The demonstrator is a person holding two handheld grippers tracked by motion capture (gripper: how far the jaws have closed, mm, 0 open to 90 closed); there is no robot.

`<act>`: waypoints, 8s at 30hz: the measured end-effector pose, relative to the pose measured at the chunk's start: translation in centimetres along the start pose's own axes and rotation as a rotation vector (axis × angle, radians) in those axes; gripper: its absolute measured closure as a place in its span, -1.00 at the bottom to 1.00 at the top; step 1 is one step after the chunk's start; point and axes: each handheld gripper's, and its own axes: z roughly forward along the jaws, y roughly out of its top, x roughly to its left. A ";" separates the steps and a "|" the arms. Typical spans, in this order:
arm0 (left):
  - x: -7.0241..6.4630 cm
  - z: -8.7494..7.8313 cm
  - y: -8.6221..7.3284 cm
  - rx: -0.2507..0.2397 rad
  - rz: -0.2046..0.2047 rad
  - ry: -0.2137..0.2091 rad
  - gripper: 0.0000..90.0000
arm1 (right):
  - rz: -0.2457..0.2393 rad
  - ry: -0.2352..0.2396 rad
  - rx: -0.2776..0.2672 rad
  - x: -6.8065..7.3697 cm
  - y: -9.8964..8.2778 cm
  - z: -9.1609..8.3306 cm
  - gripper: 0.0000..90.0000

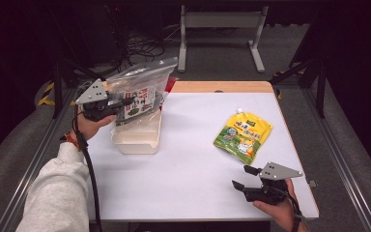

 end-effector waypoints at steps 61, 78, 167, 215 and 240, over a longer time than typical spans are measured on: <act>0.7 1.0 -11.0 -0.127 -0.335 -0.045 0.59 | -0.069 0.092 0.085 1.1 0.5 3.6 -0.34; 0.0 0.8 -10.7 -0.080 -0.334 0.011 0.52 | -0.083 0.017 0.034 0.3 1.4 1.9 -0.32; -17.0 0.8 -10.4 0.224 -0.271 -0.227 -0.61 | 0.219 0.002 0.108 -9.4 2.3 6.4 0.94; -17.5 8.4 -2.1 -0.049 -0.354 -0.436 0.77 | -0.023 0.206 -0.248 -0.9 4.5 4.2 0.96; -17.2 6.3 -1.0 -0.064 -0.185 -0.426 0.90 | -0.075 0.186 -0.160 0.7 4.1 5.1 0.53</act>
